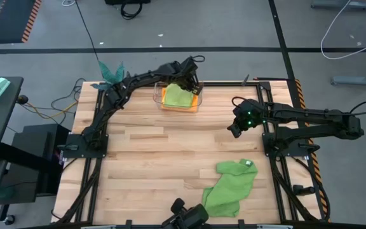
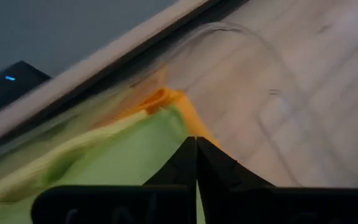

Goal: Fold microfiber towels
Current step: Fold the green towel

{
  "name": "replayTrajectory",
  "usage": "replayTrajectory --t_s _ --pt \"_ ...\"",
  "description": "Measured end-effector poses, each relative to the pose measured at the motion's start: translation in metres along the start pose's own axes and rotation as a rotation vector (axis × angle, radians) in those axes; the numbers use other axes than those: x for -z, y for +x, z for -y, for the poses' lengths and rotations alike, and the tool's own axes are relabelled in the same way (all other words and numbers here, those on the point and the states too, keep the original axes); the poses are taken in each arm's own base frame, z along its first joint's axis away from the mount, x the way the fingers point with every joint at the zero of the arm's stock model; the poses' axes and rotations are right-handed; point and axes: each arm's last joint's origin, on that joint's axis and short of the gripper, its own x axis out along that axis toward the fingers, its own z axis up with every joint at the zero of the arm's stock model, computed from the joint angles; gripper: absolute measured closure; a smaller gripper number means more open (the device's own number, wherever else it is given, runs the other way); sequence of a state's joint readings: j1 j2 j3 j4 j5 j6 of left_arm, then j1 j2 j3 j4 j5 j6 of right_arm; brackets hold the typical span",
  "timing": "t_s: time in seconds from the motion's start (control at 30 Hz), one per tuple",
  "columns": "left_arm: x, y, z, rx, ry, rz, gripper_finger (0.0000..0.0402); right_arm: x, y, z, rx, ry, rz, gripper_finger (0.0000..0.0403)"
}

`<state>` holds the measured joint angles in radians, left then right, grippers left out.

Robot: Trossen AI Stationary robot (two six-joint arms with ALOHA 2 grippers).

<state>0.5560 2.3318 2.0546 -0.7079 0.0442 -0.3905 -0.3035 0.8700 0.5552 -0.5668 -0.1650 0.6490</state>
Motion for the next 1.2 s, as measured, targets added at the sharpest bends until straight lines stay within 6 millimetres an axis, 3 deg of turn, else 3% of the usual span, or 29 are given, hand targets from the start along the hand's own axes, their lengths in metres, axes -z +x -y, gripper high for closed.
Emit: replayTrajectory --t_s 0.1,0.33,0.53,0.73,0.97,1.2 --pt "-0.004 -0.017 0.006 0.078 -0.016 -0.036 0.0375 0.0 0.0 0.0 0.002 -0.023 -0.003 0.0394" --pt "-0.008 -0.091 0.045 0.129 0.046 -0.061 0.0357 0.002 -0.003 -0.001 -0.056 -0.067 -0.039 0.0394" --pt "0.02 -0.138 0.099 0.171 0.157 -0.104 0.0363 0.007 -0.016 -0.006 -0.201 -0.089 -0.074 0.0394" --pt "0.074 -0.15 0.152 0.056 0.296 -0.171 0.0369 0.018 -0.044 -0.013 -0.387 -0.098 -0.054 0.0394" --pt "0.131 -0.159 0.21 -0.06 0.319 -0.054 0.0361 0.038 -0.084 -0.013 -0.582 -0.102 0.036 0.0394" --pt "0.179 -0.155 0.241 -0.145 0.255 -0.006 0.037 0.052 -0.109 -0.006 -0.704 -0.114 0.111 0.0394"
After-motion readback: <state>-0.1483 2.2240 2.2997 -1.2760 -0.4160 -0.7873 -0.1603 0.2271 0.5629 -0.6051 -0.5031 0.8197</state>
